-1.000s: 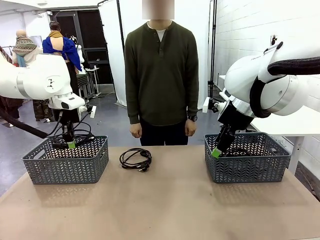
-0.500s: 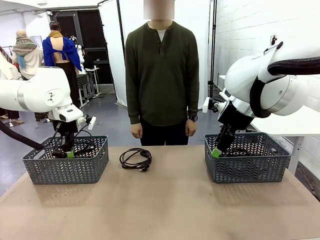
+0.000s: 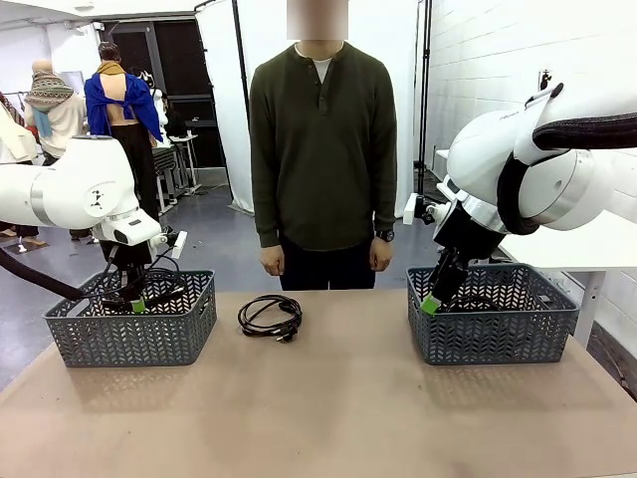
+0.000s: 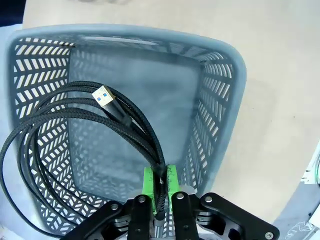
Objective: Organize the cables according to human instructions.
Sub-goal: Pick up a bundle of cables and place it in the basket indicated by the human.
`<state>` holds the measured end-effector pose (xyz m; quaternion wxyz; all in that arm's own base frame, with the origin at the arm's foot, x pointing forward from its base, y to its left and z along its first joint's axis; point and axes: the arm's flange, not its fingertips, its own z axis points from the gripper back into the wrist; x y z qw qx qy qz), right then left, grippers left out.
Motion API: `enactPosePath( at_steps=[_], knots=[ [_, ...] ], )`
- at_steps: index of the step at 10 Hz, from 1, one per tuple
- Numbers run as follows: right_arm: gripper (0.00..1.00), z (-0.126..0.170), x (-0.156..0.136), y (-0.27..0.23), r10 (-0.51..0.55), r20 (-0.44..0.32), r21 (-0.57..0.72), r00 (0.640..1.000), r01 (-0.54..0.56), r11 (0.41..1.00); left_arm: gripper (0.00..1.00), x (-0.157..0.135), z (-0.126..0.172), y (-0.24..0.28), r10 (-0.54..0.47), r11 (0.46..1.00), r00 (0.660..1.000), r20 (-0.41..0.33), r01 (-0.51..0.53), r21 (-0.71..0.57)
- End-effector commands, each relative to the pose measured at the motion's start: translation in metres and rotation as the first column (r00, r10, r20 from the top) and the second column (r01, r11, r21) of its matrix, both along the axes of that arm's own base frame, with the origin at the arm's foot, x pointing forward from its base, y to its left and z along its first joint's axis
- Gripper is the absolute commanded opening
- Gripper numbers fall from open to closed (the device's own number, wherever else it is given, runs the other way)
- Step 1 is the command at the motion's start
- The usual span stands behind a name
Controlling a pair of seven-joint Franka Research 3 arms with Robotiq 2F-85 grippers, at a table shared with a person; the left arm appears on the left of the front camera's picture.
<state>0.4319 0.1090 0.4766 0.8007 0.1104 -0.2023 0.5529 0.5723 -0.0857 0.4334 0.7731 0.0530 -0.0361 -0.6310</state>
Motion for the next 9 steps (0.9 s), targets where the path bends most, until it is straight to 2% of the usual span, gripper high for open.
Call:
enactPosePath(
  at_steps=[1, 6, 9],
  knots=[
    [1.00, 0.001, 0.004, 0.001, -0.002, -0.004, -0.013, 1.000, 0.002, 1.000, 0.00, 0.003, -0.003, 0.006, -0.015, 1.000, 1.000, -0.012, 0.015, -0.003],
    [1.00, 0.001, 0.004, 0.001, -0.002, -0.004, -0.013, 1.000, 0.002, 1.000, 1.00, 0.001, -0.002, 0.015, 0.062, 0.998, 0.998, 0.033, -0.061, -0.033],
    [1.00, 0.001, 0.004, 0.001, -0.002, -0.004, -0.013, 1.000, 0.002, 1.000, 1.00, 0.010, 0.009, 0.015, 0.172, 0.984, 0.985, 0.029, -0.170, -0.062]
  ],
)
